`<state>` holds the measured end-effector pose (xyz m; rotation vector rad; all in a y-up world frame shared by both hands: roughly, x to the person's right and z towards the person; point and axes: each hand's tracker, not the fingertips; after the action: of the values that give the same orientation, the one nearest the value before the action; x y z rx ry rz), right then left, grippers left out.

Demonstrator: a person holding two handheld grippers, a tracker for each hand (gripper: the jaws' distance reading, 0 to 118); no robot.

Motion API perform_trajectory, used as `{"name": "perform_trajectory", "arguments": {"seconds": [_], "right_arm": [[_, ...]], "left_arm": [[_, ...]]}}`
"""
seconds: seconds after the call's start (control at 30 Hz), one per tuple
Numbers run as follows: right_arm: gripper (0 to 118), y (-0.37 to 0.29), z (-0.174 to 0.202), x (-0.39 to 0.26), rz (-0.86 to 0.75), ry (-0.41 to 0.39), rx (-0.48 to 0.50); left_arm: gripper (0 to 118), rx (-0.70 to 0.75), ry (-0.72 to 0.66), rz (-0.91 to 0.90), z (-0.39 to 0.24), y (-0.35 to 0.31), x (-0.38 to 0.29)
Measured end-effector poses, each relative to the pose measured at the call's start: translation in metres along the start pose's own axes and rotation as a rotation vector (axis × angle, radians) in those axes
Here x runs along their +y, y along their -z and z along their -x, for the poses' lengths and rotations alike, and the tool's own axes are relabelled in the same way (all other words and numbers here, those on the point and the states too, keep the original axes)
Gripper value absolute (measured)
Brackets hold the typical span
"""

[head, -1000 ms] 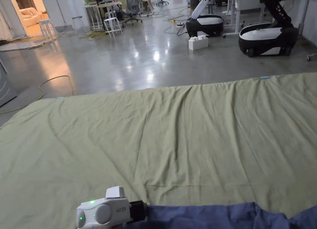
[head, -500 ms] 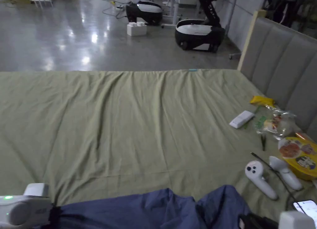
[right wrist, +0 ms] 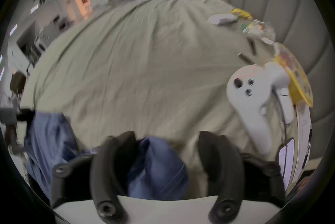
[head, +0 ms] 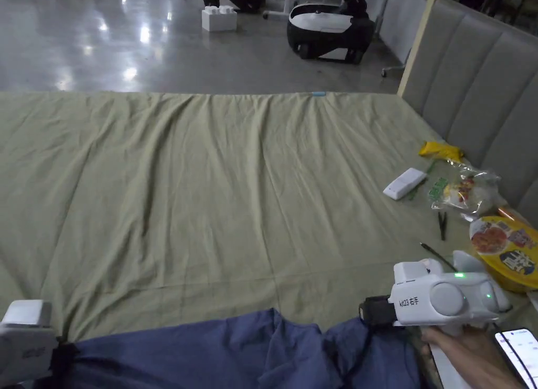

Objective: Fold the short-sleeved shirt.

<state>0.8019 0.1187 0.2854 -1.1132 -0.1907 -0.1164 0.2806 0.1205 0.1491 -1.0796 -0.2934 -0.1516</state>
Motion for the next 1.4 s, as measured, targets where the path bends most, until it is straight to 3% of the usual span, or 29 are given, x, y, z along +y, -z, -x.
{"name": "perform_trajectory", "arguments": {"seconds": [0.03, 0.07, 0.1, 0.13, 0.3, 0.4, 0.5, 0.6, 0.77, 0.93, 1.03, 1.17, 1.23, 1.4], "right_arm": [[57, 0.003, 0.007, -0.005, 0.035, -0.044, -0.018], [50, -0.006, 0.013, -0.009, -0.061, -0.082, -0.071], [20, -0.013, 0.018, -0.011, -0.085, -0.094, -0.04], [7, -0.014, 0.019, -0.013, -0.067, -0.072, 0.021], [7, -0.027, 0.018, -0.015, -0.082, -0.013, 0.001], [7, -0.073, 0.013, -0.019, -0.209, 0.032, 0.048], [7, -0.138, 0.011, -0.023, -0.349, 0.056, 0.075], [7, -0.205, 0.012, -0.028, -0.472, 0.053, 0.107], [7, -0.304, 0.025, -0.029, -0.684, 0.042, 0.108], [7, -0.389, 0.042, -0.016, -0.892, -0.005, 0.007], [7, -0.431, 0.051, -0.004, -1.005, 0.015, 0.011], [7, -0.476, 0.061, 0.014, -1.123, 0.005, 0.012], [7, -0.497, 0.069, 0.026, -1.192, -0.047, -0.016], [7, -0.507, 0.071, 0.05, -1.189, 0.023, 0.017]], "left_arm": [[8, -0.006, -0.017, 0.004, 0.001, -0.001, 0.0], [8, -0.01, -0.032, 0.003, 0.002, -0.001, 0.0], [8, -0.009, -0.031, -0.003, 0.003, 0.0, -0.002], [8, -0.005, -0.021, -0.016, 0.003, 0.002, -0.003], [8, 0.01, 0.025, -0.041, 0.001, 0.0, -0.005], [7, -0.062, -0.04, -0.033, 0.018, -0.017, 0.003], [7, -0.143, -0.067, -0.237, 0.033, -0.081, -0.001], [7, -0.32, -0.112, -0.442, 0.055, -0.166, -0.012], [7, -0.3, -0.066, -0.669, 0.077, -0.297, -0.021], [7, -0.266, -0.087, -0.884, 0.102, -0.406, -0.017], [7, -0.213, -0.053, -0.988, 0.111, -0.462, -0.014], [7, -0.16, -0.071, -1.106, 0.121, -0.517, -0.009], [7, -0.105, -0.062, -1.14, 0.124, -0.536, -0.004], [7, -0.056, -0.057, -1.172, 0.129, -0.555, 0.011]]}}
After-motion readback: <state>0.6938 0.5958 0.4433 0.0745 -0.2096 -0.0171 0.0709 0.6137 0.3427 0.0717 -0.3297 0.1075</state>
